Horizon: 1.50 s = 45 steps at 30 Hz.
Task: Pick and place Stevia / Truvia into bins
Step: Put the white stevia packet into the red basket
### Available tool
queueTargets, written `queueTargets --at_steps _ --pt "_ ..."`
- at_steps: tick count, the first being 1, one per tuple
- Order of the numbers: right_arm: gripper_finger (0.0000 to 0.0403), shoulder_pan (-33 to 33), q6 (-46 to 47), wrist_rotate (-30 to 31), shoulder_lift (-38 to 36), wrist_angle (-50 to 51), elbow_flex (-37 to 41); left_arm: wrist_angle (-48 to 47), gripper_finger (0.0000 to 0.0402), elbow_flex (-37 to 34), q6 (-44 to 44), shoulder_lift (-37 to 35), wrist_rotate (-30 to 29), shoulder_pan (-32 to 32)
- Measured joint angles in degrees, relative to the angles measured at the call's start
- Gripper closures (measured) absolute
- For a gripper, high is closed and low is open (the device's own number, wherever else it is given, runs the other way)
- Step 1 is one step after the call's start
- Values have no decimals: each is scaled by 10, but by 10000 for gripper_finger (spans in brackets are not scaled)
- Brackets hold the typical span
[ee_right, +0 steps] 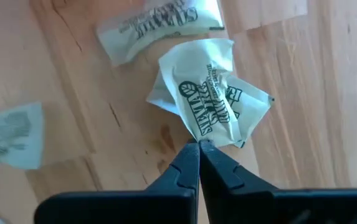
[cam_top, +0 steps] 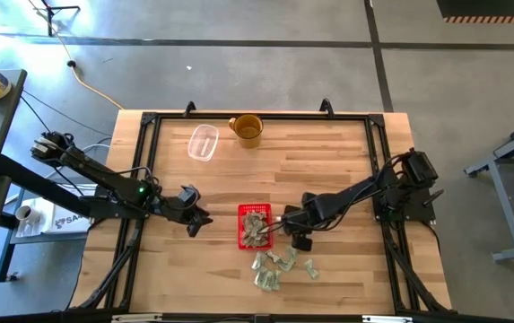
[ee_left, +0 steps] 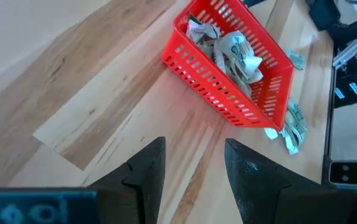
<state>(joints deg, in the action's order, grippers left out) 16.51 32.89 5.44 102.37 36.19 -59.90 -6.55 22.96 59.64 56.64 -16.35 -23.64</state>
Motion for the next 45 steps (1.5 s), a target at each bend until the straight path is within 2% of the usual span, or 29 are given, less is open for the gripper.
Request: queueTargets --at_steps 4,9,14,20,26,29,35,37,41,45 --pt "402 9 14 7 0 28 -37 0 204 0 0 0 5 0" --pt "402 13 13 51 0 58 -105 0 204 0 0 0 6 0" --pt "403 2 -28 71 0 56 -171 0 204 0 0 0 6 0" --pt "403 -37 -81 -12 4 -29 -192 20 204 0 1 0 5 0" --pt "395 -60 -50 -80 46 -75 -192 41 204 0 2 0 4 0" --pt "366 -59 -25 -73 56 -83 -192 39 204 0 10 0 6 0" --pt "260 -50 14 -42 50 -74 -192 38 204 0 19 0 23 0" --pt "229 -41 14 -10 38 -51 -192 35 204 0 20 0 23 0" --pt "189 -15 -2 47 20 60 -192 34 204 0 20 0 26 0" --pt "175 9 -24 37 19 175 -187 34 204 0 20 0 28 0"
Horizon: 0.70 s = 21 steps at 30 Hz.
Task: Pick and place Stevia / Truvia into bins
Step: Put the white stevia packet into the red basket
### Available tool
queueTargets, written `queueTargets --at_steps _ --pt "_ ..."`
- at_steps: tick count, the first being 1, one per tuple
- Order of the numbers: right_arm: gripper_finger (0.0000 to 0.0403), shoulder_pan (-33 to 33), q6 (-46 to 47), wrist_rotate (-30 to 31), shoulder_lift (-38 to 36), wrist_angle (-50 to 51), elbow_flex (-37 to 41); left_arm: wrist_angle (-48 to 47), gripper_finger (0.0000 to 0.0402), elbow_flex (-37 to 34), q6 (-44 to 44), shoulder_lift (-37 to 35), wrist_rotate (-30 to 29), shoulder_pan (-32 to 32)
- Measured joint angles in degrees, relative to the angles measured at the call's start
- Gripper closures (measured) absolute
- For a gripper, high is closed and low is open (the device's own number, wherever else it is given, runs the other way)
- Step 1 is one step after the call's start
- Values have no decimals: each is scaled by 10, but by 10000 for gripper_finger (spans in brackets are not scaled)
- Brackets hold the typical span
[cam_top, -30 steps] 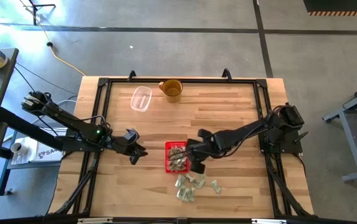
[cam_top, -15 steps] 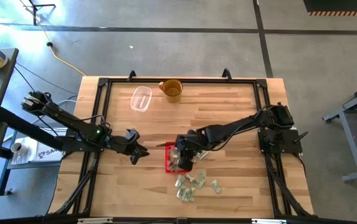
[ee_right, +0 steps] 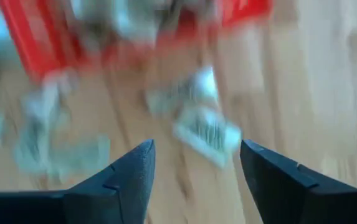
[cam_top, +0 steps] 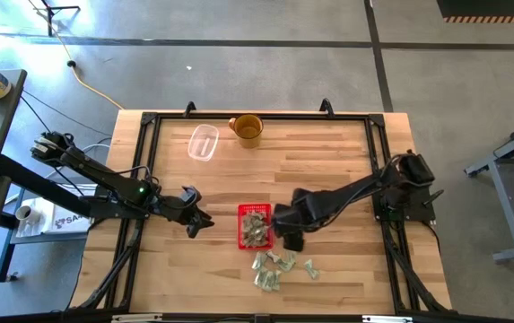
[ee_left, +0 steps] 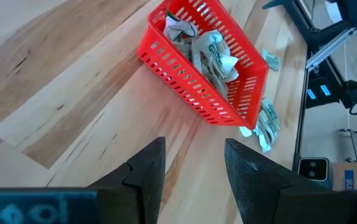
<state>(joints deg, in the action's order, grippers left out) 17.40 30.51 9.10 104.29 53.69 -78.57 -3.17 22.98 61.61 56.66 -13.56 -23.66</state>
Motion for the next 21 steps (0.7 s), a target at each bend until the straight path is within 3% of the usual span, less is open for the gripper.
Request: queueTargets --at_steps 4,10,21 --pt "175 17 -11 -30 0 14 23 0 204 0 4 0 13 0" --pt "177 39 -117 26 0 -21 54 1 204 0 3 0 11 0" --pt "178 -19 -244 -24 0 -128 117 3 204 0 13 0 -39 0"
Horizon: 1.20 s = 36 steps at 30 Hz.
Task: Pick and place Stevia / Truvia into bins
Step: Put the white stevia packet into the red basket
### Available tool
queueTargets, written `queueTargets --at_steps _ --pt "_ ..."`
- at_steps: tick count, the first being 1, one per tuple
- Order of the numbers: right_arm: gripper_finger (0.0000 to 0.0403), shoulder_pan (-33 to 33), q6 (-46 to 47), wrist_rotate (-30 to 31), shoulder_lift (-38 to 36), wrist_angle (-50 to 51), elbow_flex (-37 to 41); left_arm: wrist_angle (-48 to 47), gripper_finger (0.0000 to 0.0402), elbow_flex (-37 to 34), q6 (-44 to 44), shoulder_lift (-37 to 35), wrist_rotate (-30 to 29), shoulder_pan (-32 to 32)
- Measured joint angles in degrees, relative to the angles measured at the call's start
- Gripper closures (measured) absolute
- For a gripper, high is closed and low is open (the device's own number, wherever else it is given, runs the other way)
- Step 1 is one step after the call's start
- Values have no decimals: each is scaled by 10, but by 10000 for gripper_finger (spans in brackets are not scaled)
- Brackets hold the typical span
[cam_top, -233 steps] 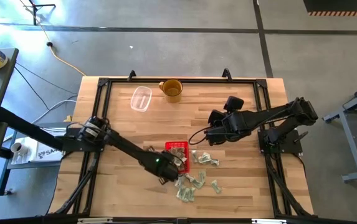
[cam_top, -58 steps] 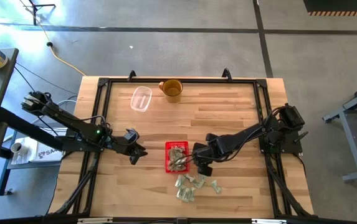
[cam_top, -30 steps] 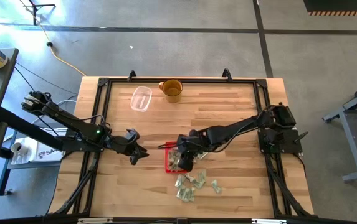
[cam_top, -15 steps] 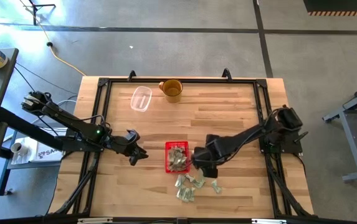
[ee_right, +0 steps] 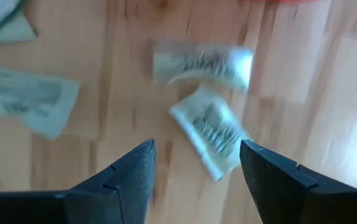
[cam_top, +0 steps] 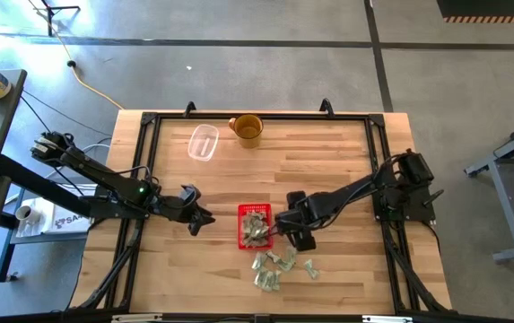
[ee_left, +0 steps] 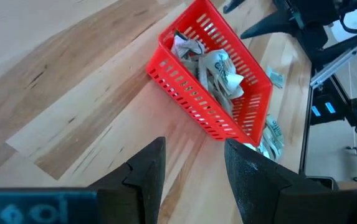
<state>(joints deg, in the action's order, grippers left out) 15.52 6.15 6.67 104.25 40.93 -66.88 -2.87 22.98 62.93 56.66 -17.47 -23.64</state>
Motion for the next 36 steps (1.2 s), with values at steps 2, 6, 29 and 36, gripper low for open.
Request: queueTargets --at_steps 2,6,29,36 --pt "178 -13 -31 -7 0 -16 4 0 204 0 4 0 -1 0" --pt "178 -34 -85 -11 5 -28 4 0 204 0 6 0 -1 0" --pt "331 -25 114 -60 51 10 -6 -3 204 0 -7 0 -13 0" --pt "384 -9 214 -59 30 48 -101 -3 204 0 -11 0 -12 0"
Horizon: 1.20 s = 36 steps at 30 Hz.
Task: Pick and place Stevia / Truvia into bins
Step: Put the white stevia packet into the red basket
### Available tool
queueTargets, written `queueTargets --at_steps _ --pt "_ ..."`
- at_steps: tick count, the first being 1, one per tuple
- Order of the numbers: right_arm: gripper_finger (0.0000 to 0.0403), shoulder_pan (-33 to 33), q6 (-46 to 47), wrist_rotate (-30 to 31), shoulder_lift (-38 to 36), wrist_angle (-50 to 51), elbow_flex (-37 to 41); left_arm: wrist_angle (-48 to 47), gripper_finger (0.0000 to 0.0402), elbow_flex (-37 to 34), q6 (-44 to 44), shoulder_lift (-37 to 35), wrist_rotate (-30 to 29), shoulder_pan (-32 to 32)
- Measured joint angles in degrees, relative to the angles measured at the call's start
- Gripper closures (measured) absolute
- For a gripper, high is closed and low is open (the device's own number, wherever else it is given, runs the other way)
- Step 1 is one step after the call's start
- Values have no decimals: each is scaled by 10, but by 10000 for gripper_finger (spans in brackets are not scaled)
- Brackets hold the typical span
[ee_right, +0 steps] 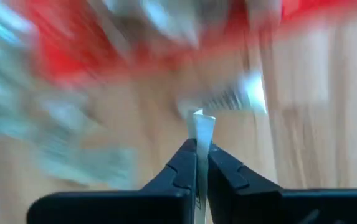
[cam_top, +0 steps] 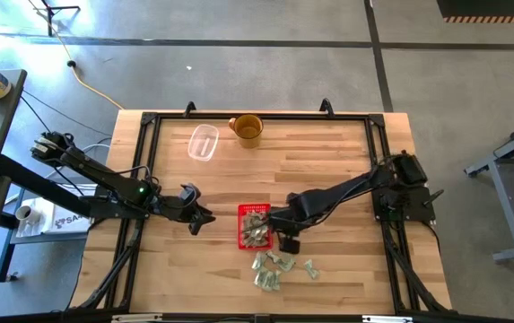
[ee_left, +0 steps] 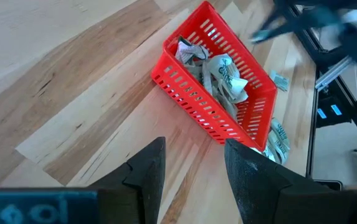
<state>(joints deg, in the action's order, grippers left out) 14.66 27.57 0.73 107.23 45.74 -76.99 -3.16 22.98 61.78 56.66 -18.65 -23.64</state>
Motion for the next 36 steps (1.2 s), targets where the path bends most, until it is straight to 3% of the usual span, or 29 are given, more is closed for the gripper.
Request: queueTargets --at_steps 5,9,13,19,25,28,31,36 --pt "397 -11 -4 36 -3 -23 -102 0 204 0 0 0 0 0" --pt "387 -38 -30 -17 2 -91 -136 0 204 0 0 0 0 0" --pt "349 -59 -10 -40 24 -96 -139 0 204 0 0 0 1 0" --pt "262 -62 13 -56 28 -94 -139 0 204 0 2 0 26 0" --pt "205 -31 9 58 13 60 -141 0 204 0 10 0 41 0" --pt "195 -8 37 83 13 152 -129 -2 204 0 17 0 42 0" --pt "195 18 84 81 10 162 -86 -2 204 0 17 2 41 0" --pt "194 70 179 63 10 18 9 -2 204 0 17 2 27 0"
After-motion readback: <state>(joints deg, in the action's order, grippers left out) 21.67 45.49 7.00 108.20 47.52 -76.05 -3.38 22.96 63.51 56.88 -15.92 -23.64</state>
